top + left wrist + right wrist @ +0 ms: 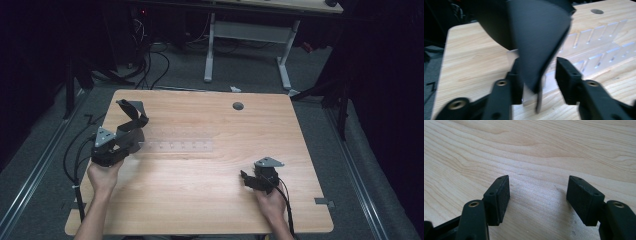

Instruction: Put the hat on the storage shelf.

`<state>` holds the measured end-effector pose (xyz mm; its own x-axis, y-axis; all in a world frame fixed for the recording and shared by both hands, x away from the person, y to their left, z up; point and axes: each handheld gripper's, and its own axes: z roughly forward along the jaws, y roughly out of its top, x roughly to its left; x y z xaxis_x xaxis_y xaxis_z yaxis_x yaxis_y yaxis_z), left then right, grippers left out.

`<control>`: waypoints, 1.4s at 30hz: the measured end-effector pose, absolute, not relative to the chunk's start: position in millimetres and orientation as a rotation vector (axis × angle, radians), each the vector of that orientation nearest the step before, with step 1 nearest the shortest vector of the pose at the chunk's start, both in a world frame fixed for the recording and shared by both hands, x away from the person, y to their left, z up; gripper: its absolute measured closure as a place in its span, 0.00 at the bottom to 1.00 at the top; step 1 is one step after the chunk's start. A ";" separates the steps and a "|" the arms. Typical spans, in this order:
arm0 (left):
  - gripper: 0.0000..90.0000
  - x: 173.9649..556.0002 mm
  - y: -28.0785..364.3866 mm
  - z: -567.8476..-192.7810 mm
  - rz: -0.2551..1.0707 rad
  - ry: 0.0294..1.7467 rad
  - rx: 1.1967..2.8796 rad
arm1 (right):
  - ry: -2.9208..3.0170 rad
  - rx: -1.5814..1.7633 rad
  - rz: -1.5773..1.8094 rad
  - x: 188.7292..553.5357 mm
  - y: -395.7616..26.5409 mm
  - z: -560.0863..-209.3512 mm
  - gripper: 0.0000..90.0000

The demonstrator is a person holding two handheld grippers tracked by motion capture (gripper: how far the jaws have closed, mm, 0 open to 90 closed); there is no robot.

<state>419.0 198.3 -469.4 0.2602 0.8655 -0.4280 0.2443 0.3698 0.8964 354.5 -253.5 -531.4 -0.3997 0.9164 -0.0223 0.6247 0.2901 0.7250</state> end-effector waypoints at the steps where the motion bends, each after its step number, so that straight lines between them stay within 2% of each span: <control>1: 0.60 418.2 199.2 -469.0 0.580 1.277 1.152 | 2.127 1.379 0.896 354.6 -253.5 -531.4 0.40; 5: 0.53 412.9 201.6 -467.4 0.580 1.277 1.165 | 2.128 1.379 0.895 354.5 -253.5 -531.4 0.40; 10: 0.51 403.4 204.3 -464.7 0.584 1.264 1.150 | 2.127 1.379 0.896 354.5 -253.5 -531.4 0.40; 26: 0.48 376.2 202.5 -467.4 0.542 1.258 1.157 | 2.127 1.379 0.895 354.6 -253.5 -531.4 0.39; 42: 0.47 355.1 185.3 -473.3 0.439 1.236 1.161 | 2.127 1.379 0.896 354.5 -253.5 -531.4 0.39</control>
